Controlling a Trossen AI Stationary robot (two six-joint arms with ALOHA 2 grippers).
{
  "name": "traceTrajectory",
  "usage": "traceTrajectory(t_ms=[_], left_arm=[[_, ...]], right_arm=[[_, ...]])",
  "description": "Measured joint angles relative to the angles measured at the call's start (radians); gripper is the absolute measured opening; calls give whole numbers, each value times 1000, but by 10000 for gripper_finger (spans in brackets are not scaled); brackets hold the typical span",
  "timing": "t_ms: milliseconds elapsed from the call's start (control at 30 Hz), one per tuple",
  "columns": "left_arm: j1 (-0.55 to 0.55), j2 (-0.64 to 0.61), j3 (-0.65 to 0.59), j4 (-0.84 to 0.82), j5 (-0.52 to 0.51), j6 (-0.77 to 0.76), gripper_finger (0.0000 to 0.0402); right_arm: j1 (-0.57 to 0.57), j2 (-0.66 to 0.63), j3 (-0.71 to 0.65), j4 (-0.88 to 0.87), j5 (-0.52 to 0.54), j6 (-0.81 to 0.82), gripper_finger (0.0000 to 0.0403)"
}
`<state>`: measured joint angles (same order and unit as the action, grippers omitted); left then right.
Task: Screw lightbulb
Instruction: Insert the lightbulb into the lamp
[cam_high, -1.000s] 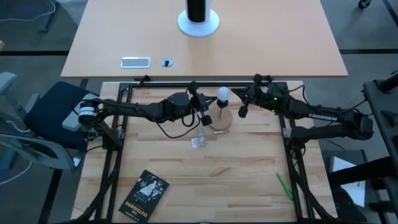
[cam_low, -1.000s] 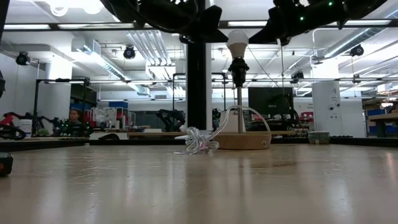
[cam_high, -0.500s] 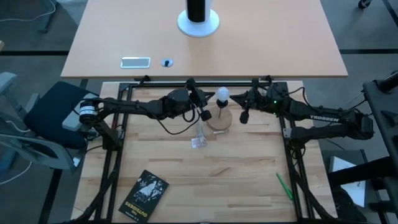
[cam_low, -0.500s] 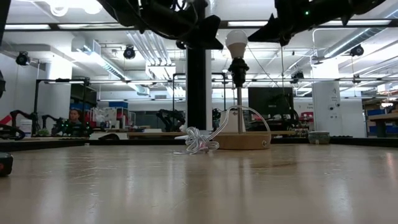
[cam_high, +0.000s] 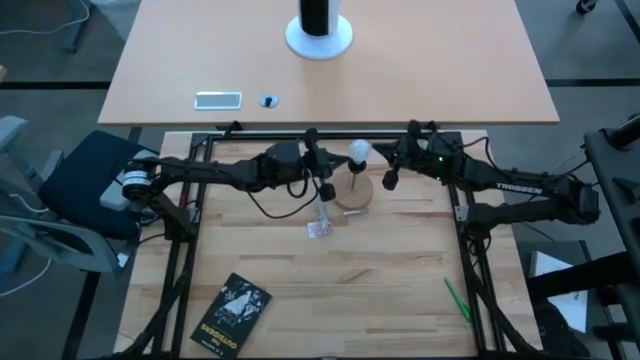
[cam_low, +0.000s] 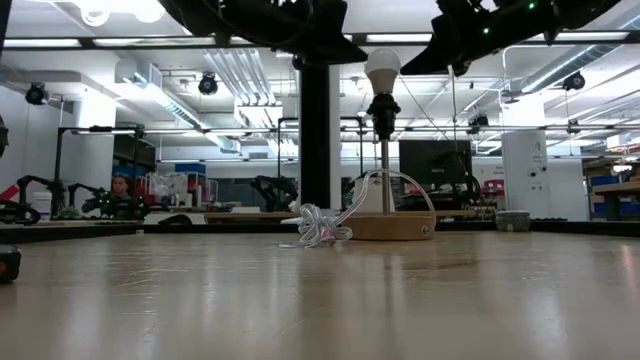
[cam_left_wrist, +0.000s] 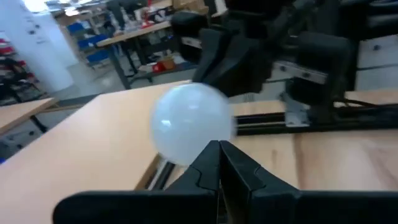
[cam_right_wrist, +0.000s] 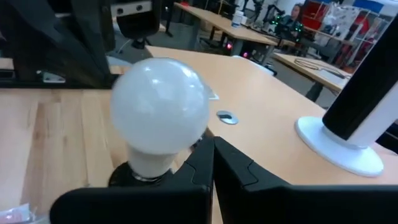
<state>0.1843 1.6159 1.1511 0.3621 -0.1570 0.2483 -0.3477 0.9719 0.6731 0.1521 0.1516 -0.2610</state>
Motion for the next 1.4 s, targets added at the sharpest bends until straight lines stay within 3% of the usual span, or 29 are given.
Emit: traceTrajectory(t_ms=[533,700,867,933,1400], left_arm=[[61,18,0,-20,-58,2,0],[53,5,0,-82,-68,-9,0],[37,-16,0,-56,83,-24,0],[35,-5,0,-22,95,-32,0],[50,1,0,-25,-35,-24,0]], right_arm=[[45,-3,3,-57,-78,66,0],[49,-25,3,-105,17,69,0],[34,-19,3,-87,76,18,0],[35,-9,3,-55,75,-3,0],[69,-8,5,-75,-29,32,0]])
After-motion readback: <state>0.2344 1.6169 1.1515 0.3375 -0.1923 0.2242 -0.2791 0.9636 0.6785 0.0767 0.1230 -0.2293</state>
